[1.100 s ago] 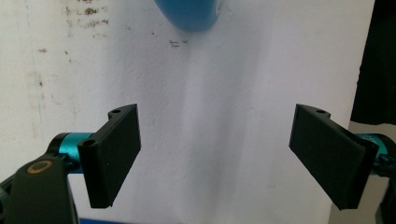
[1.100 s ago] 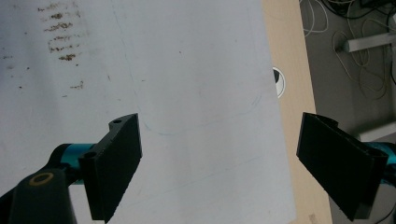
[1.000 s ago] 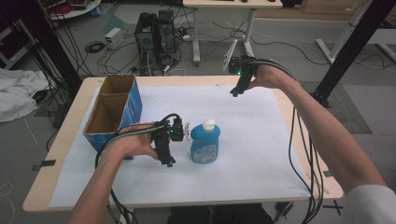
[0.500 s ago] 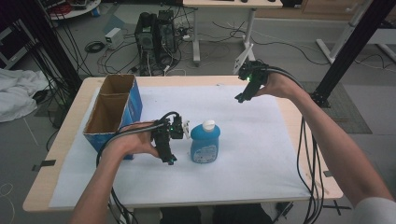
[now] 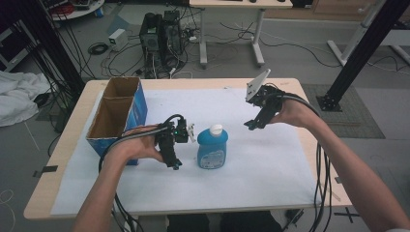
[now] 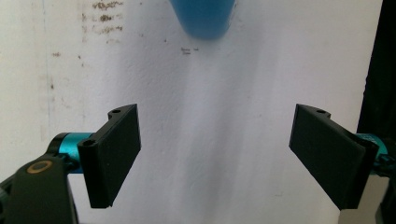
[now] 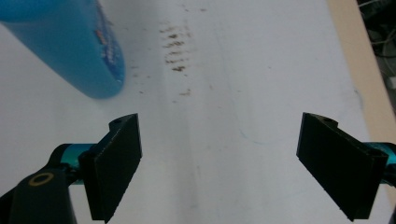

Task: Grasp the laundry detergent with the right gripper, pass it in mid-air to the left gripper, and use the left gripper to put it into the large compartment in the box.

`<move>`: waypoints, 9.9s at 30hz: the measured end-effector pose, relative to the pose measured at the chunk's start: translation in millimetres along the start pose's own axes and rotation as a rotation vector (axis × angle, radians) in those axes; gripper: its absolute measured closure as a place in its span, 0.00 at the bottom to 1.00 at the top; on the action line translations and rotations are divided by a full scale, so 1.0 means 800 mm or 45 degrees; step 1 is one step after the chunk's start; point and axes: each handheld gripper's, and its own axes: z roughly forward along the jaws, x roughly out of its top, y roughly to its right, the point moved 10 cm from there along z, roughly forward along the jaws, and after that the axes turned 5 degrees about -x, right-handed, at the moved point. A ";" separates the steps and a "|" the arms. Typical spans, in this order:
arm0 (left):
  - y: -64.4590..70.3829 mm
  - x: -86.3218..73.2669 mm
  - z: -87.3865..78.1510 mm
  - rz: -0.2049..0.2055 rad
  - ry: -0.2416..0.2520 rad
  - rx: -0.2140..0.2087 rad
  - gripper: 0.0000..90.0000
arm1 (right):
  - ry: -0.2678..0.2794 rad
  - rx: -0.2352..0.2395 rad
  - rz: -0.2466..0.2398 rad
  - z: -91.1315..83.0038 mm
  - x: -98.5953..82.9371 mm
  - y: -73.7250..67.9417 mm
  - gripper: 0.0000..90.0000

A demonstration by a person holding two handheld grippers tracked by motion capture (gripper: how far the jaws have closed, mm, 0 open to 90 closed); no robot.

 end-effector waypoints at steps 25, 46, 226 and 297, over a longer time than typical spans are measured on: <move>0.003 -0.009 0.003 -0.007 -0.001 -0.003 0.19 | 0.218 0.220 0.065 0.035 0.012 -0.102 0.15; 0.005 -0.014 0.009 -0.014 -0.004 -0.015 0.19 | 0.215 0.277 0.055 0.065 0.029 -0.120 0.15; -0.036 0.141 -0.119 -0.010 0.356 -0.052 0.33 | 0.441 0.284 0.003 0.020 0.106 -0.079 0.52; -0.030 0.137 -0.111 0.030 0.351 -0.095 0.42 | 0.470 0.346 0.038 0.030 0.103 -0.094 0.45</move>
